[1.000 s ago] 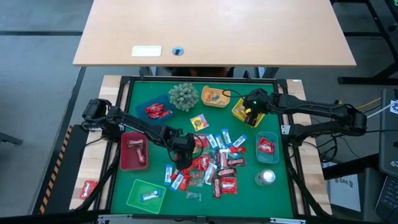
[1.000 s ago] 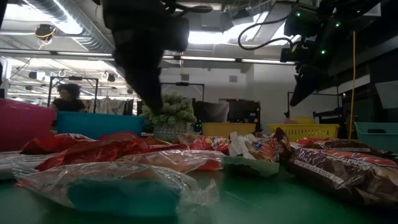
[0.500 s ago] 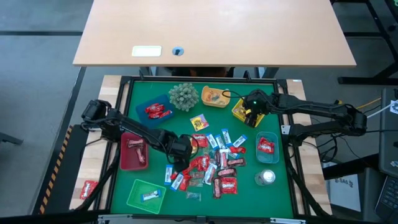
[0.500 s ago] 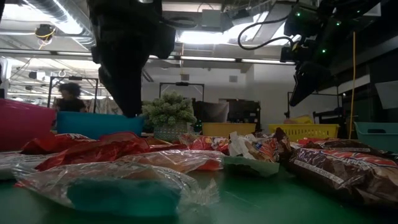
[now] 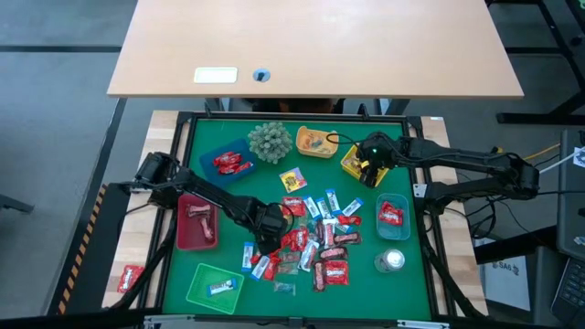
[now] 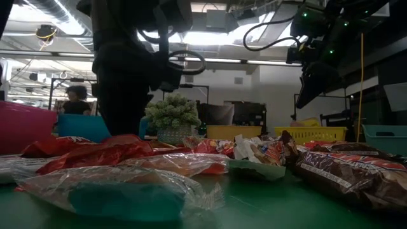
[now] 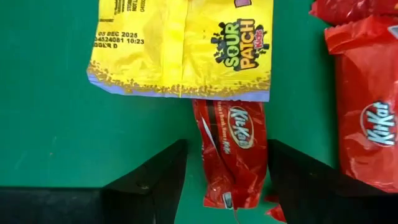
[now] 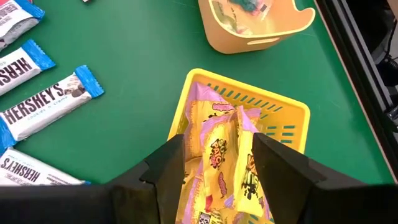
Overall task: Sort candy
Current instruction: Put the red chocolate into the blue bin
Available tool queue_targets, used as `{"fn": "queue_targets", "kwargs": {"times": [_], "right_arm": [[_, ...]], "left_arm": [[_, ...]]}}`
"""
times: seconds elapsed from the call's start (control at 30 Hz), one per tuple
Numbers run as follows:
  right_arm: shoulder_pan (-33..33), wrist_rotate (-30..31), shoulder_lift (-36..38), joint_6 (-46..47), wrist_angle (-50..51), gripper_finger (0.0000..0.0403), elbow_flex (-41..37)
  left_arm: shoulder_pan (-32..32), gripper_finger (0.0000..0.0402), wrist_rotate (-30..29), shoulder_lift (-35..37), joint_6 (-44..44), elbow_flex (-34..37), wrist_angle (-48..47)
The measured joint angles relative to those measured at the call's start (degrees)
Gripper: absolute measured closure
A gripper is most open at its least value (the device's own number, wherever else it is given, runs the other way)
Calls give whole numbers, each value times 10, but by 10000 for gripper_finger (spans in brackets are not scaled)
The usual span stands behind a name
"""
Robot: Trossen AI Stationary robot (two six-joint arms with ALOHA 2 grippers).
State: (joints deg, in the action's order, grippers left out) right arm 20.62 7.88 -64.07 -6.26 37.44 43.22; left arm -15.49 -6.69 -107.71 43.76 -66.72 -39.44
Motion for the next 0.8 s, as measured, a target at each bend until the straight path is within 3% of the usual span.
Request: {"fn": "queue_targets", "kwargs": {"times": [0.17, 0.53, 0.8], "right_arm": [[0, 0, 0, 0, 0, 214, 0], [0, 0, 0, 0, 0, 214, 0], [0, 0, 0, 0, 0, 214, 0]], "left_arm": [[0, 218, 0, -3, -8, 0, 1], [0, 317, 3, -3, -8, 0, 1], [9, 358, 39, 13, -10, 0, -13]]}}
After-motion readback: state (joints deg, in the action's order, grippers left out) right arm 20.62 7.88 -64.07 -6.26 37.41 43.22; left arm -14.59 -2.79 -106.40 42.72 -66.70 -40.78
